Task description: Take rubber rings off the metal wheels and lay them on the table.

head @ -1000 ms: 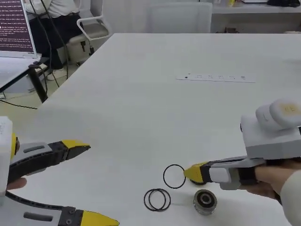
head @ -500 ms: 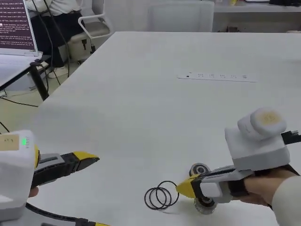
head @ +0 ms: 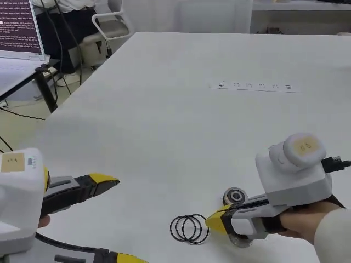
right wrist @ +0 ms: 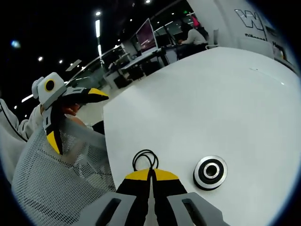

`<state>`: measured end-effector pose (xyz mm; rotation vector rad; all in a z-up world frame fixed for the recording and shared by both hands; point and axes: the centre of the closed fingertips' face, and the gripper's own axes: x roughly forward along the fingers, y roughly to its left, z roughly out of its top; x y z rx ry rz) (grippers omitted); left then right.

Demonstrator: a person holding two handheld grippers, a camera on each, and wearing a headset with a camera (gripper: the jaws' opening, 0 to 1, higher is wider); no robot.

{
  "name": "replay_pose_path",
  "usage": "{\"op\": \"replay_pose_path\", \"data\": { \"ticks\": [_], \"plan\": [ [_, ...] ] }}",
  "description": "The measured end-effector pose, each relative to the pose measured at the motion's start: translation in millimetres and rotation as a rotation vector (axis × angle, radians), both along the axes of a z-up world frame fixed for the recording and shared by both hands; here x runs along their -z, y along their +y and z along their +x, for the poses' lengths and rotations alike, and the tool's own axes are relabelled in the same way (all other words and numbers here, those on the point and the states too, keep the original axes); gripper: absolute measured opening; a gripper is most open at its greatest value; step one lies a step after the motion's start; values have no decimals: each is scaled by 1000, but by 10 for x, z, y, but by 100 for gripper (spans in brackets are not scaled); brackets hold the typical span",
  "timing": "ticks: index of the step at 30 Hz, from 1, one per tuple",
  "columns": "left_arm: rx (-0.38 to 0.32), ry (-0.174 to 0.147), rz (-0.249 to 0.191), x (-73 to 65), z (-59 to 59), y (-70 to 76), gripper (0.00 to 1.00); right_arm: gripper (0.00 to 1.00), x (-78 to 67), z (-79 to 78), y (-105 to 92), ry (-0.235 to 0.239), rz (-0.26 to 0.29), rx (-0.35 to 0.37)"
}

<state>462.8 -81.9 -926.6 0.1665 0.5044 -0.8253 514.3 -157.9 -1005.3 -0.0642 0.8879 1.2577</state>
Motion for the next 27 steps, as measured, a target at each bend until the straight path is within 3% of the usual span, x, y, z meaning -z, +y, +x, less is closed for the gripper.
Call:
{"op": "replay_pose_path", "data": {
  "ticks": [9, 21, 27],
  "plan": [
    [-10, -9, -22, -31, 14, -5, 87, 0, 35, 5, 40, -48, -10, -24],
    [-10, -14, -21, -29, 23, -1, 84, 0, 93, 80, 61, -155, -47, -52],
    [-11, -16, -21, -32, 26, 0, 83, 3, 97, 87, 72, -156, -45, -52]
  ]
}}
